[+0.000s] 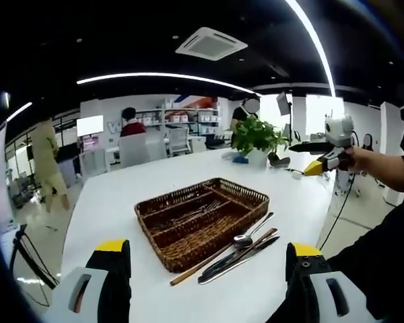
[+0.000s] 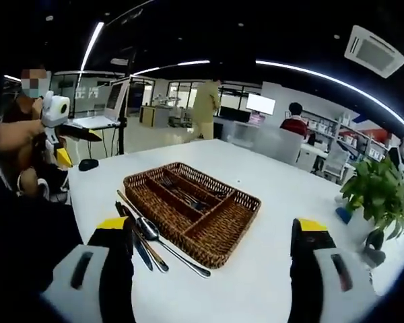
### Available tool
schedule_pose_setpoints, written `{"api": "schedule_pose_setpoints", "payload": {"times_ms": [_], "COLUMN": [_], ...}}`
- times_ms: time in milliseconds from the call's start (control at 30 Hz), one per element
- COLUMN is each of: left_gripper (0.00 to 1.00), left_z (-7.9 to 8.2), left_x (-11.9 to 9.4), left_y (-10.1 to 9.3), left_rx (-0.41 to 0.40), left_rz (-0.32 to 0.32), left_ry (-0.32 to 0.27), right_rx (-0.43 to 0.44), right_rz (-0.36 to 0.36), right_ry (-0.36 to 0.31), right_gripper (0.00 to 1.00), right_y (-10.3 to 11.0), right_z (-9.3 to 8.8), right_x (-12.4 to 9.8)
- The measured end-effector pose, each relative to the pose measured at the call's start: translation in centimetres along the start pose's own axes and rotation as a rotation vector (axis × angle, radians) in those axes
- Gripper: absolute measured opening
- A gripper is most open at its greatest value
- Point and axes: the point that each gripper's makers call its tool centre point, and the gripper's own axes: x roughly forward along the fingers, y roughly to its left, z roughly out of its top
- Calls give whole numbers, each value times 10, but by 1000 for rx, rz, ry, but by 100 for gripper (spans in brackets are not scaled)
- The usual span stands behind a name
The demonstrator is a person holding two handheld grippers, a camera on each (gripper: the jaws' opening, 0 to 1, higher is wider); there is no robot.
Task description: Arrange the knives, forks, and spoons in their matching storage slots by inserting each utensil handle-first until every utensil is classified and aligned in the correct compartment
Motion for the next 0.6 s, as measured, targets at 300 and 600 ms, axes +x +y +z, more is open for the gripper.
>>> {"api": "schedule_pose_setpoints", "payload": {"times_ms": [300, 600], "left_gripper": [100, 100], "left_z": [-4, -7], "left_x": [-5, -6], "left_y": [11, 10], "left_rx": [-15, -9], "left_rz": [34, 34], "left_ry": [6, 5], "right_rx": [-10, -33], "right_rz": [24, 34], "right_ry": [9, 14], "right_gripper": [99, 99], "right_y": [5, 4], "right_z": [-1, -3], "right_x": [4, 2]}}
